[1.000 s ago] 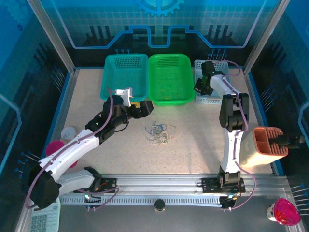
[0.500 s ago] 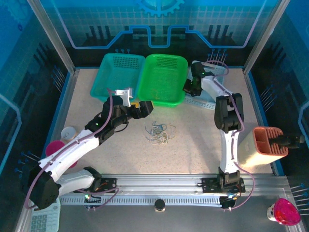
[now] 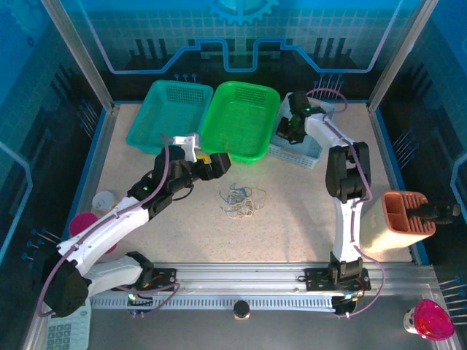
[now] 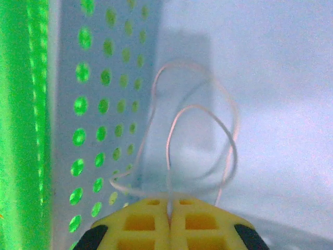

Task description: Untangle the cables

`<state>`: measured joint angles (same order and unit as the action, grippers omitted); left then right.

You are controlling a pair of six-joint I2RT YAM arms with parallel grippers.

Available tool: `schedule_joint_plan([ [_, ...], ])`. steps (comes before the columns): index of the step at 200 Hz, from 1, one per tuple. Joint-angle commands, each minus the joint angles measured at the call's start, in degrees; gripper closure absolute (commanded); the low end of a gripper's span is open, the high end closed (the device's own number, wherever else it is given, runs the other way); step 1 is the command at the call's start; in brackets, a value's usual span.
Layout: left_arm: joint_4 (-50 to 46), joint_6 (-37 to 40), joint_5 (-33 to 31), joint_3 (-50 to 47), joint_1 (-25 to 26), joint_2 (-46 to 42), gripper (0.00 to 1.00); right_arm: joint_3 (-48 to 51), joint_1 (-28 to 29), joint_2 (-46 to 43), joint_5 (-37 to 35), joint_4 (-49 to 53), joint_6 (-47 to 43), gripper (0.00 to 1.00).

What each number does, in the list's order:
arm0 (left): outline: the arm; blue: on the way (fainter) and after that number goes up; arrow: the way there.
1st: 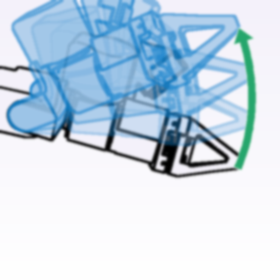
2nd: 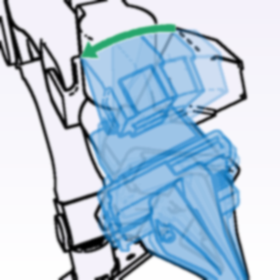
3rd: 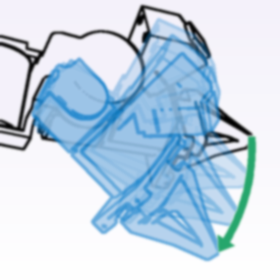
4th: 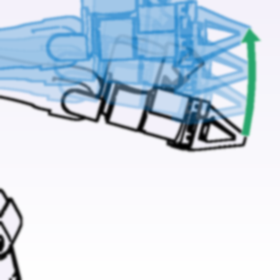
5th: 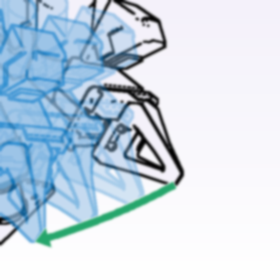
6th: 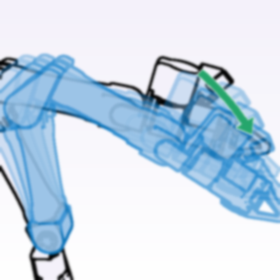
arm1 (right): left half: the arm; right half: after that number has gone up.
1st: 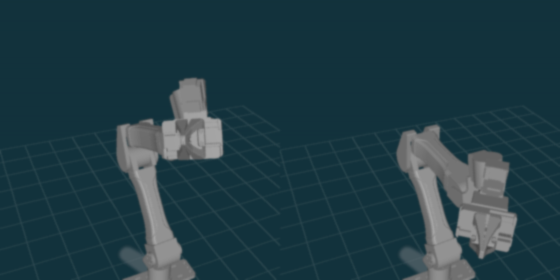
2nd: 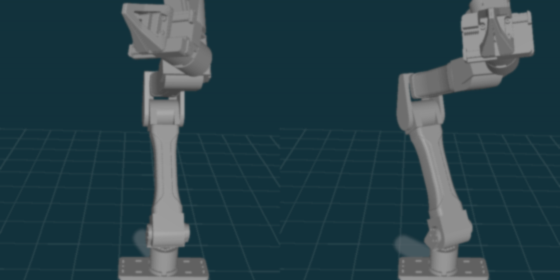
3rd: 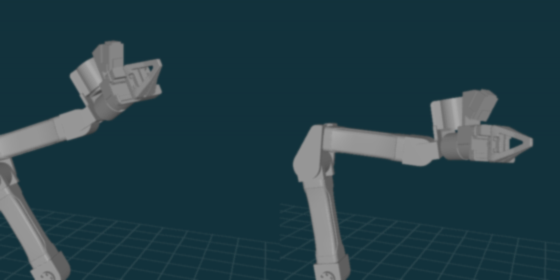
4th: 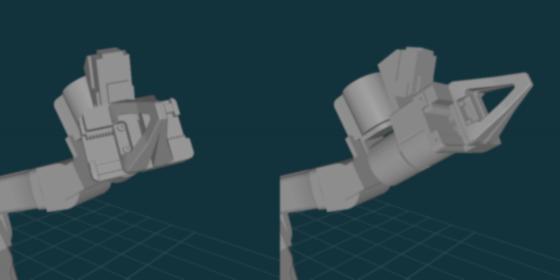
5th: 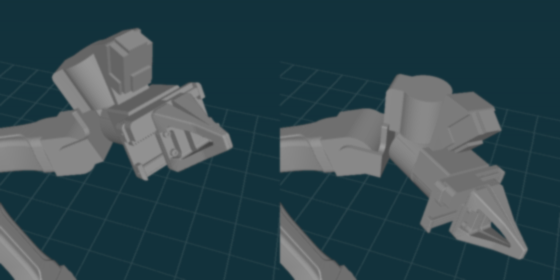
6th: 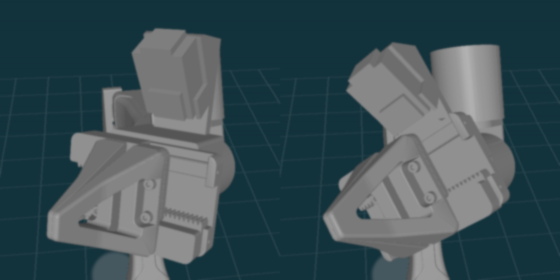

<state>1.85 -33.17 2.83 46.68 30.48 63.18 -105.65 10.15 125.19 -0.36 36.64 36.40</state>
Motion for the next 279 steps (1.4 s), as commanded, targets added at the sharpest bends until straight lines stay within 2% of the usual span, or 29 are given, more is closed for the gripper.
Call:
schedule_joint_plan([
  [1, 1.1, -0.9, 0.6, -0.7, -0.5, -1.1, 0.01, 0.7, -2.8, -6.7, -2.7, 0.7, -0.7, 1.0],
  [40, 1.1, -0.9, 0.9, -0.5, -0.5, -1.1, 0.01, 1.7, -4.8, -11.0, -5.6, 0.8, -2.2, 0.99],
  [46, 1.1, -1.0, 0.9, -0.5, -0.5, -1.1, 0.01, 1.6, -5.0, -11.3, -5.6, 1.0, -2.5, 0.92],
  [67, 0.9, -1.0, 1.1, -0.3, -0.5, -1.1, 0.01, 2.0, -5.1, -12.6, -5.6, 0.7, -4.4, 0.54],
  [73, 0.8, -1.0, 1.2, -0.2, -0.5, -1.2, 0.01, 2.4, -5.1, -13.2, -5.6, 0.5, -4.8, 0.48],
  [83, 0.6, -1.1, 1.3, -0.2, -0.5, -1.2, 0.01, 3.2, -5.1, -14.3, -5.4, -0.3, -5.3, 0.43],
  [110, 0.4, -1.3, 1.2, -0.3, -0.5, -1.6, 0.01, 6.5, -4.7, -18.7, -3.5, -3.0, -6.2, 0.38],
  [160, -1.0, -1.6, 1.3, -0.4, -0.5, -1.7, 0.01, 14.1, -0.4, -28.5, -1.3, -5.9, -8.1, 0.38],
  [216, -3.1, -2.0, -0.2, -4.1, -0.5, -3.4, 0.01, 32.6, 9.6, -42.7, -0.7, -11.7, -7.8, 0.35],
  [279, -5.3, -5.0, -1.1, -7.6, -0.7, -2.0, 0.01, 52.1, 23.4, -51.9, -1.6, -13.5, -4.9, 0.37],
])
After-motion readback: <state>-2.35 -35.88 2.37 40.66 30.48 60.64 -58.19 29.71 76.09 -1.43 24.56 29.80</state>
